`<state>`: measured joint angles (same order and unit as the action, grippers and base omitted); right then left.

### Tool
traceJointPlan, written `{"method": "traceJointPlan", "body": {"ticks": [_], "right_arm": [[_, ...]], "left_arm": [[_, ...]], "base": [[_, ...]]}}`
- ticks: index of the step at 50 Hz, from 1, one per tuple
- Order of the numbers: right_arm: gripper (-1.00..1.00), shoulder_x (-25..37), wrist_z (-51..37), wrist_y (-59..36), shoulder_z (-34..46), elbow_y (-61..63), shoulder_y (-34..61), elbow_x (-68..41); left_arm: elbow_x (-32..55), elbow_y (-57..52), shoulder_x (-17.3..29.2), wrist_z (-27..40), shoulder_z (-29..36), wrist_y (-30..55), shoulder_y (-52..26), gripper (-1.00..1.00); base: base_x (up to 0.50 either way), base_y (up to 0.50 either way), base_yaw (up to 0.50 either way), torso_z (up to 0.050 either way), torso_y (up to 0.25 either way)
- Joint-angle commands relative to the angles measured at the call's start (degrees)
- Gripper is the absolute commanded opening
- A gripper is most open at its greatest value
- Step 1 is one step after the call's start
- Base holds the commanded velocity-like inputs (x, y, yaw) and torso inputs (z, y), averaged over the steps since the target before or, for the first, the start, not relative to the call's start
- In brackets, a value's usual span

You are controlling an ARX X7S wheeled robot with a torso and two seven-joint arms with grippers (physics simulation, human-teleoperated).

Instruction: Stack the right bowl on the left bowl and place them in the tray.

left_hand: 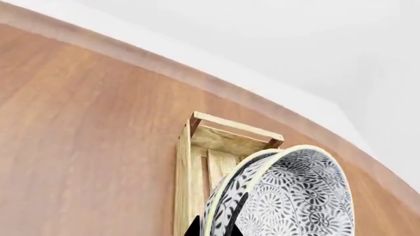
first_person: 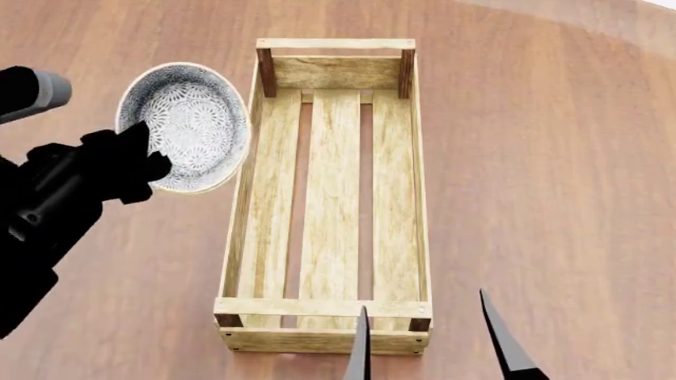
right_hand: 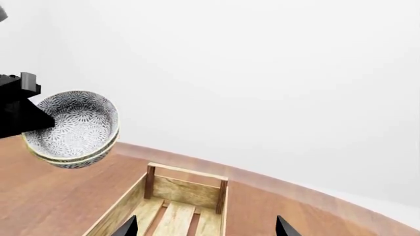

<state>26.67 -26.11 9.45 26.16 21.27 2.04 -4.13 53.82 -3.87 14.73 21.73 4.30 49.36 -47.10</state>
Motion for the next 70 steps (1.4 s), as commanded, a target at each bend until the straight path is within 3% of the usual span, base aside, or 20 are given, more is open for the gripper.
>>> {"method": "traceJointPlan", "body": {"ticks": [1,33,49,60,70], "right_arm": [[1.00,-0.8,1.1,0.5,-1.4,0.2,-0.2,0.7],[1.00,-0.6,1.1,0.5,-0.9,-0.1,-0.1,0.5],[1.00,0.1,1.0,0.0,-1.3,2.1,-0.3,-0.5],[1.00,0.2,1.1,0.3,-1.4,1.6,-0.2,-1.2],[1.00,0.2,1.1,0.7,-1.3,1.2,-0.3,-1.3]], "left_arm": [[-0.7,1.7,-5.3,-3.0,3.9,-0.2,-6.4,-1.00],[-0.7,14.2,-11.1,-5.8,7.2,-4.0,-11.8,-1.00],[-3.6,38.0,-14.3,-11.7,12.5,-14.7,-19.2,-1.00],[2.6,53.4,-14.6,-13.3,23.5,-24.1,-25.3,-1.00],[22.1,63.9,-14.7,-12.9,45.6,-31.5,-30.7,-1.00]], "base": [[0.00,0.00,0.00,0.000,0.000],[0.00,0.00,0.00,0.000,0.001],[0.00,0.00,0.00,0.000,0.001],[0.00,0.00,0.00,0.001,0.001],[0.00,0.00,0.00,0.000,0.001]]}}
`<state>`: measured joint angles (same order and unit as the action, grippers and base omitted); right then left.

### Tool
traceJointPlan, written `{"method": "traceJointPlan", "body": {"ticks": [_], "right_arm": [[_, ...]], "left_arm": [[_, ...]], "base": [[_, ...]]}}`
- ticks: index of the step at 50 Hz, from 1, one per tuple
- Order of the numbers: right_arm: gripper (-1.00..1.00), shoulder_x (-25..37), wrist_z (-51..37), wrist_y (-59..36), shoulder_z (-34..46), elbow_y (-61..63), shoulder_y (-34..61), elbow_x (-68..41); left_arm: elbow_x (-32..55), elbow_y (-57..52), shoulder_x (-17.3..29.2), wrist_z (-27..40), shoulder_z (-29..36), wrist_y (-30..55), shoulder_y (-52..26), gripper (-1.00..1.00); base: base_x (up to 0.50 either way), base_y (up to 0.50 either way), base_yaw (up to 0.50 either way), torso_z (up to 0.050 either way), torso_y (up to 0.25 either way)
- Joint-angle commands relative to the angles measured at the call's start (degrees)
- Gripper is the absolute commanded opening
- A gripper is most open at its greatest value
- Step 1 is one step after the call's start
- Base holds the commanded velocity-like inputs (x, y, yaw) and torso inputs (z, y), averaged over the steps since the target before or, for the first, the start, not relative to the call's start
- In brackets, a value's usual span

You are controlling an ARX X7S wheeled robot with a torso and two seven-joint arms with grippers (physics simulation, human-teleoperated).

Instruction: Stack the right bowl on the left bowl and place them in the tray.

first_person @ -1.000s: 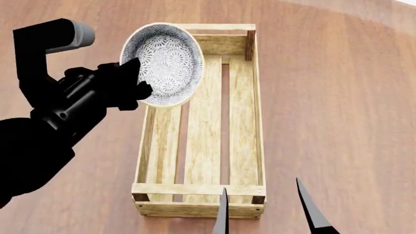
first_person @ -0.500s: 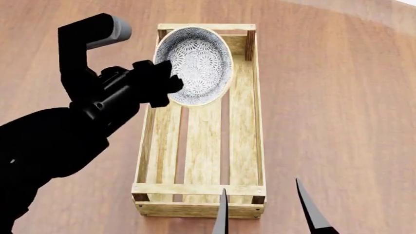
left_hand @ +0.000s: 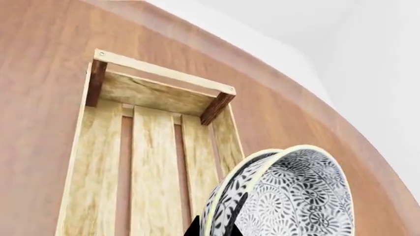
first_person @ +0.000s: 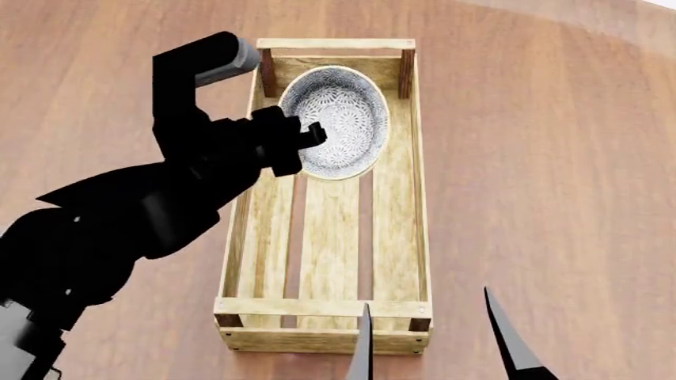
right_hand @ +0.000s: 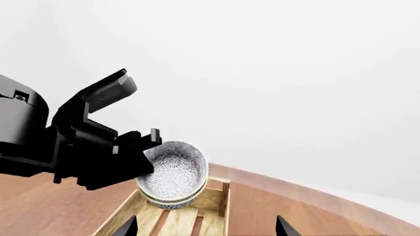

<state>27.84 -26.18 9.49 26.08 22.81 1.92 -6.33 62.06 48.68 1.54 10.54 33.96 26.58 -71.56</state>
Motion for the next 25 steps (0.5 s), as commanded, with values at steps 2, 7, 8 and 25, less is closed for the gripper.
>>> {"method": "traceJointPlan", "body": {"ticks": [2,7,8,25], "right_arm": [[1.00,-0.9,1.1,0.4,-1.2,-0.1,-0.2,0.9],[1.00,-0.9,1.1,0.5,-1.1,-0.2,-0.2,0.8],[1.00,-0.9,1.1,0.6,-1.1,-0.3,-0.2,0.8],[1.00,-0.8,1.1,0.9,-0.8,-0.5,-0.3,0.7]], "left_arm": [[16.9,12.0,-1.5,-1.7,20.9,-9.9,-6.9,-1.00],[27.1,12.2,-1.5,-1.5,31.9,-13.3,-8.4,-1.00],[29.4,12.3,-1.5,-1.4,34.3,-14.1,-8.7,-1.00],[48.1,12.2,-1.5,-1.5,57.0,-20.9,-11.4,-1.00]], "base": [[0.00,0.00,0.00,0.000,0.000],[0.00,0.00,0.00,0.000,0.000],[0.00,0.00,0.00,0.000,0.010],[0.00,0.00,0.00,0.001,0.001]]}}
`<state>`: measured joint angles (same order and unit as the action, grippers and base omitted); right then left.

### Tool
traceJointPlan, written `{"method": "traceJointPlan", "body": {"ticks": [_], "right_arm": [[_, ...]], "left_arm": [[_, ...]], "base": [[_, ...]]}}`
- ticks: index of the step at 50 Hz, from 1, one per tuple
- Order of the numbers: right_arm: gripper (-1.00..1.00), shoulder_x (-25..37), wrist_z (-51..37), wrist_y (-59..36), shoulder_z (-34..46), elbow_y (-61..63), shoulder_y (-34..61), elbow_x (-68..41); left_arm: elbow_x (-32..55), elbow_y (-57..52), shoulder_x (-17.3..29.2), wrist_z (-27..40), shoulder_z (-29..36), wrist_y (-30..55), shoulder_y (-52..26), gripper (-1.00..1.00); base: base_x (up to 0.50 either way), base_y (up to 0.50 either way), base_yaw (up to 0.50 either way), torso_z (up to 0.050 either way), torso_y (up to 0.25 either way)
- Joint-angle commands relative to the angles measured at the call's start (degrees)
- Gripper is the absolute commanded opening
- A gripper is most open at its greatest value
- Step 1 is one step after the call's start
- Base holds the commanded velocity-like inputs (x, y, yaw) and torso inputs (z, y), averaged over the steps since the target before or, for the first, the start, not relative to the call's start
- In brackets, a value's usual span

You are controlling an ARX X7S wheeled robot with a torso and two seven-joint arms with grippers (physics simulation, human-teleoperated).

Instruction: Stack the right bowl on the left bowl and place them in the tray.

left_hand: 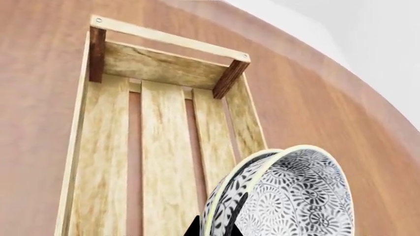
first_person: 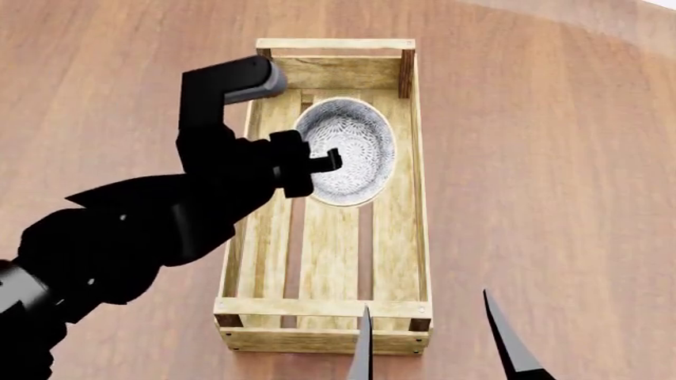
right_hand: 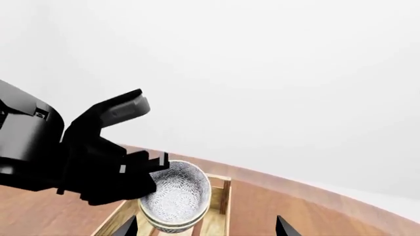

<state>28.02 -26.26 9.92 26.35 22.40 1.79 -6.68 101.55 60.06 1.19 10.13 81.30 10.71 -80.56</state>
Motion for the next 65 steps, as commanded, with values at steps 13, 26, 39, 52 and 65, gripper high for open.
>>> {"method": "traceJointPlan", "body": {"ticks": [13,26,39,52,65], "right_arm": [[1.00,-0.9,1.1,0.7,-1.0,-0.4,-0.2,0.9],[1.00,-0.9,1.2,1.1,-0.7,-0.9,-0.2,0.7],[1.00,-0.8,1.2,1.1,-0.6,-0.8,-0.1,0.4],[1.00,-0.6,1.0,1.2,-0.7,-0.7,-0.2,0.3],[1.00,-0.5,0.9,1.3,-0.7,-0.9,-0.1,0.1]], "left_arm": [[3.8,-2.0,-1.2,0.0,10.6,-4.3,-1.4,-1.00],[-0.4,-5.6,-1.2,-0.2,9.9,-4.3,-1.7,-1.00],[-2.5,-4.6,-1.2,0.2,9.4,-3.3,-1.1,-1.00],[-2.7,-0.3,-1.2,0.6,9.6,-2.6,0.2,-1.00],[-4.6,0.4,-1.2,-0.1,9.5,-1.8,1.4,-1.00]], "base": [[0.00,0.00,0.00,0.000,0.001],[0.00,0.00,0.00,0.000,0.001],[0.00,0.00,0.00,0.001,0.001],[0.00,0.00,0.00,0.000,0.000],[0.00,0.00,0.00,0.001,0.001]]}}
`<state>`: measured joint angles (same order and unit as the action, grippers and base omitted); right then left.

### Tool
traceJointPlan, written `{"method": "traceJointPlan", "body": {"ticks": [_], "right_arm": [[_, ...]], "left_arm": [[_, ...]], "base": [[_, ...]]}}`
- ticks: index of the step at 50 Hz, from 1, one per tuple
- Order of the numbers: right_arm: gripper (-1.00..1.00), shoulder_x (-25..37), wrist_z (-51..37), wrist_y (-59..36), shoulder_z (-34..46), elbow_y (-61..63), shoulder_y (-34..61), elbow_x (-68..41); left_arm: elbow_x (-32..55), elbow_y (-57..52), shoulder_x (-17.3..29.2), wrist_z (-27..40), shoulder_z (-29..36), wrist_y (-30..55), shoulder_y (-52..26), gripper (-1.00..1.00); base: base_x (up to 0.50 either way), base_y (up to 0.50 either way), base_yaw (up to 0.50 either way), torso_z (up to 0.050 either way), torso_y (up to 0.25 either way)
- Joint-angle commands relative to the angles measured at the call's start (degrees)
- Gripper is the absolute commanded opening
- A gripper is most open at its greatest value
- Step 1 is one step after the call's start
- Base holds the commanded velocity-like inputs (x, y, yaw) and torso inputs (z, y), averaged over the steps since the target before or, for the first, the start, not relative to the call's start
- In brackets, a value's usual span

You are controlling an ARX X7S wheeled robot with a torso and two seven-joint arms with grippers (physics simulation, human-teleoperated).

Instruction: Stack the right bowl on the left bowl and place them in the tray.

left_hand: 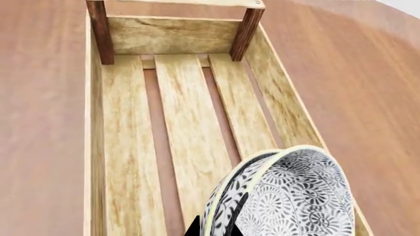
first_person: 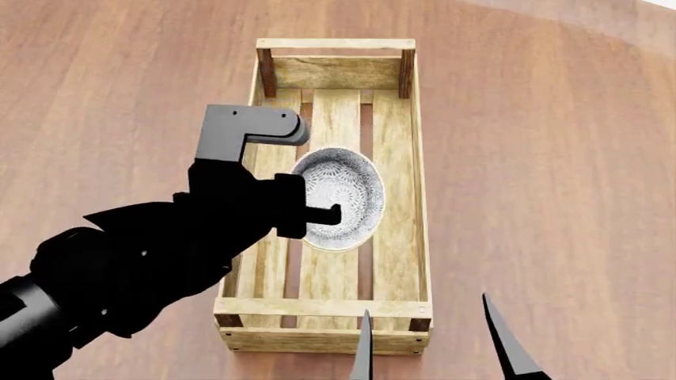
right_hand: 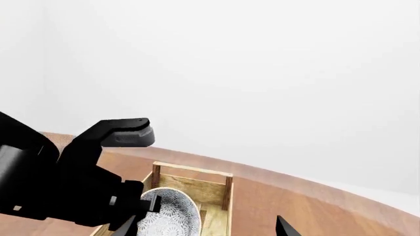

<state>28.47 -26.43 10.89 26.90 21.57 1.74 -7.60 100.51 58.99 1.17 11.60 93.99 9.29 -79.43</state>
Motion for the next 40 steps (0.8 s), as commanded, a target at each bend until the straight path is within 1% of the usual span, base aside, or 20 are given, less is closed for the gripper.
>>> {"method": "traceJointPlan", "body": {"ticks": [1,8,14,26,40], "right_arm": [[1.00,-1.0,1.1,0.4,-1.2,0.0,-0.1,0.9],[1.00,-0.9,1.1,0.7,-1.2,-0.4,-0.1,0.9],[1.00,-1.0,1.2,1.0,-1.1,-0.9,-0.1,0.7],[1.00,-0.9,1.1,0.8,-1.1,-0.6,0.0,0.2],[1.00,-0.8,1.1,1.1,-1.0,-0.9,-0.1,0.0]], "left_arm": [[-3.5,1.4,-1.2,-1.6,-3.3,-0.4,0.3,-1.00],[-4.9,1.0,-1.2,-2.5,-3.3,-0.2,0.3,-1.00],[-9.1,0.7,-1.2,-2.8,-3.5,0.5,-0.1,-1.00],[-13.8,0.3,-1.2,-4.4,-4.0,2.9,-1.7,-1.00],[-14.9,-0.3,-1.2,-6.1,-4.4,2.6,0.0,-1.00]], "base": [[0.00,0.00,0.00,0.000,0.000],[0.00,0.00,0.00,0.000,0.001],[0.00,0.00,0.00,0.000,0.000],[0.00,0.00,0.00,0.000,0.001],[0.00,0.00,0.00,0.001,0.001]]}}
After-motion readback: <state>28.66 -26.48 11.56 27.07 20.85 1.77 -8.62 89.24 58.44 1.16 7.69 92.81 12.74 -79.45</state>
